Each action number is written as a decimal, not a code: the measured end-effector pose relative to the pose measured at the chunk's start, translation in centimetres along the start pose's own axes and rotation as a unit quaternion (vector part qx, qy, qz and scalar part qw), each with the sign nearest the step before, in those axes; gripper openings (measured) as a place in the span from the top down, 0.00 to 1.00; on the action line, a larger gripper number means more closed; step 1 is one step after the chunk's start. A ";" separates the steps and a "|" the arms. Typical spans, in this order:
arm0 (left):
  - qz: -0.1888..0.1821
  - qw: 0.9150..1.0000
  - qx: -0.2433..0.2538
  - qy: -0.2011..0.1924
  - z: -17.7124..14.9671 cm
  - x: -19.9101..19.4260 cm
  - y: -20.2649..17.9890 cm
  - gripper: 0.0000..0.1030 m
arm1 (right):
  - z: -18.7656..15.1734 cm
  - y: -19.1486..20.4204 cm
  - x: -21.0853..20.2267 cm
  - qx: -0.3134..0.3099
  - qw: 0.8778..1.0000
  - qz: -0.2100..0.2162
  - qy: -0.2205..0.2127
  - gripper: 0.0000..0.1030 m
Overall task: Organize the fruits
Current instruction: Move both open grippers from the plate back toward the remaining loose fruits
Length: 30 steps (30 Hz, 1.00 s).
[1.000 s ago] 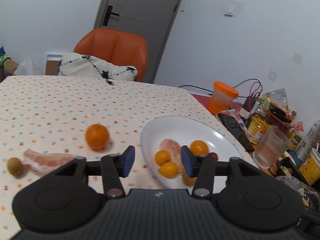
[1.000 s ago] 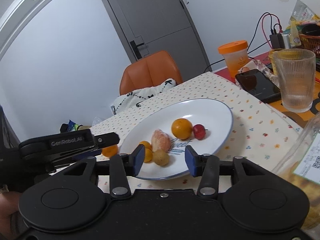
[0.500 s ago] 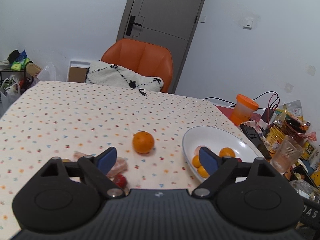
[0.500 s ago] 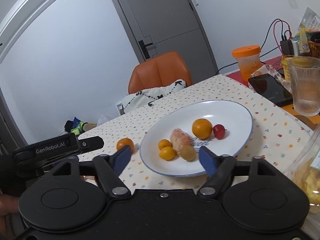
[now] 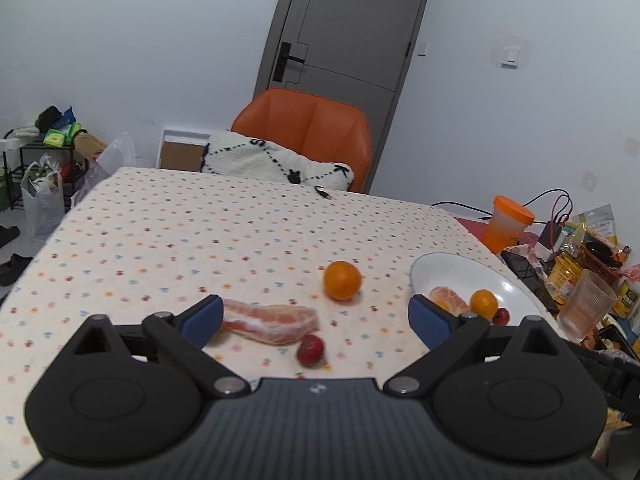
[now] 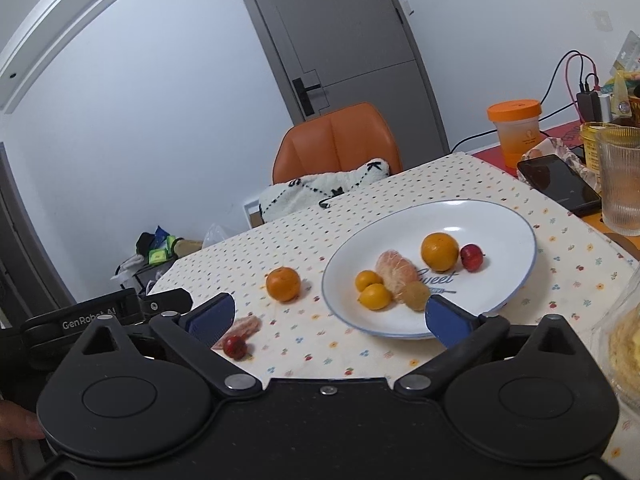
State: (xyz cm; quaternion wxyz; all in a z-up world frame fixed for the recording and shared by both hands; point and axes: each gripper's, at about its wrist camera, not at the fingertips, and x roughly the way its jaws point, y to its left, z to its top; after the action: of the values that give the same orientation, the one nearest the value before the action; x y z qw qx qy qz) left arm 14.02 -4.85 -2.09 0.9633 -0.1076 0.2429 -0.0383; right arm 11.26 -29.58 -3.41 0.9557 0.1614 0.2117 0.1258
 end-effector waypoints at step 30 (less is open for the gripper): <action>0.005 1.000 -0.023 0.007 -1.1 -3.1 7.6 0.05 | -2.1 7.6 1.6 -0.075 0.995 0.029 0.054 0.05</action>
State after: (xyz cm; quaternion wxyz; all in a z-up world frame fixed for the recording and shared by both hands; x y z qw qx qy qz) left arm 10.90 2.69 -3.35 0.9589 -0.1283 0.2513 -0.0291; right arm 10.42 -21.57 -3.01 0.9483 0.0887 0.2479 0.1774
